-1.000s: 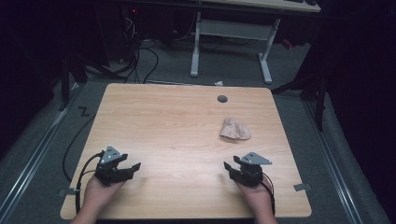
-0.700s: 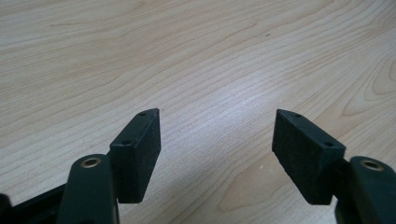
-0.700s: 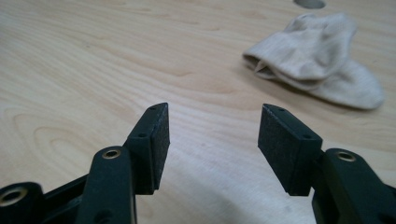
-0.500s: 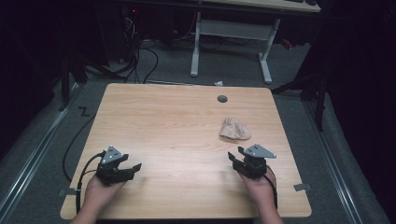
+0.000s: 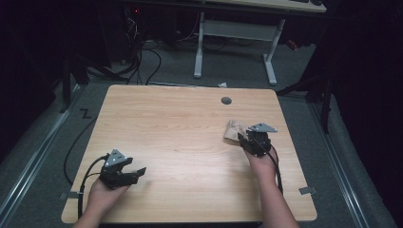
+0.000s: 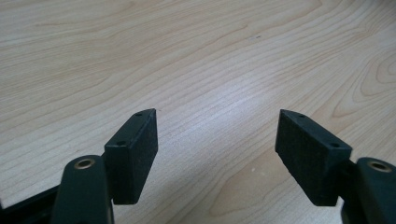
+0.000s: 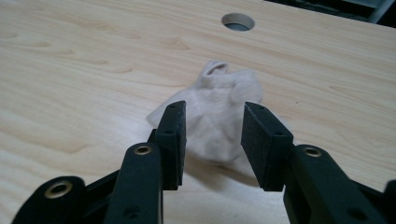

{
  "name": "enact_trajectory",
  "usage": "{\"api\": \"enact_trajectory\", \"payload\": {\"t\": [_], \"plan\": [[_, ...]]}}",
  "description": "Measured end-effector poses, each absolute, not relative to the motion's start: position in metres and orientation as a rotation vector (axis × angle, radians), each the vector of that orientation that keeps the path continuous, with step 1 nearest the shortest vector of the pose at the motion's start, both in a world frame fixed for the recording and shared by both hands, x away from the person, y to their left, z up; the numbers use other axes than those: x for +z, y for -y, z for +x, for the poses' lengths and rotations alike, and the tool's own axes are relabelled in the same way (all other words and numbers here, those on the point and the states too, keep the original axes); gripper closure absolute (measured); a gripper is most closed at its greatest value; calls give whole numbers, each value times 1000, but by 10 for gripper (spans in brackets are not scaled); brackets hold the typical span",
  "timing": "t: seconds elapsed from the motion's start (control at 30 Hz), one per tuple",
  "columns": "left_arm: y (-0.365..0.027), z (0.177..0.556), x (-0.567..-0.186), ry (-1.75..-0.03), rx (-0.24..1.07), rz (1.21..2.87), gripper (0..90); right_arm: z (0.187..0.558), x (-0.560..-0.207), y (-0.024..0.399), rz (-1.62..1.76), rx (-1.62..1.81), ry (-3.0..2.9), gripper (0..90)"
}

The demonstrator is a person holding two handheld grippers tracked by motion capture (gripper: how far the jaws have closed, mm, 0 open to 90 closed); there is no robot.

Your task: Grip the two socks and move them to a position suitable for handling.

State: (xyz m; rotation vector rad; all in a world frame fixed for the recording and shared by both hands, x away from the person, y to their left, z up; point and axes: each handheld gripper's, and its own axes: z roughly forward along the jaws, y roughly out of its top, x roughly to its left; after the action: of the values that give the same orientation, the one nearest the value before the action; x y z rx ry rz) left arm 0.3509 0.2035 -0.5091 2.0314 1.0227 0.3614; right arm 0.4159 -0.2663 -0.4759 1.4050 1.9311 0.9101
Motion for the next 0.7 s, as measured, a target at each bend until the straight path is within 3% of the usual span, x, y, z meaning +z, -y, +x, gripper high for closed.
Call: {"api": "enact_trajectory", "payload": {"t": [0.47, 0.6, 0.7], "plan": [[-204, 350, -507, -1003, 384, 2045, 304, 445, -492, 284, 1539, 948, -1921, 593], [-204, 349, -506, -999, 394, 2045, 305, 448, -498, 282, 1527, 926, -1954, 793], [-204, 349, -506, -1002, 394, 2041, 305, 445, -496, 276, 1491, 923, -1953, 861]]}}
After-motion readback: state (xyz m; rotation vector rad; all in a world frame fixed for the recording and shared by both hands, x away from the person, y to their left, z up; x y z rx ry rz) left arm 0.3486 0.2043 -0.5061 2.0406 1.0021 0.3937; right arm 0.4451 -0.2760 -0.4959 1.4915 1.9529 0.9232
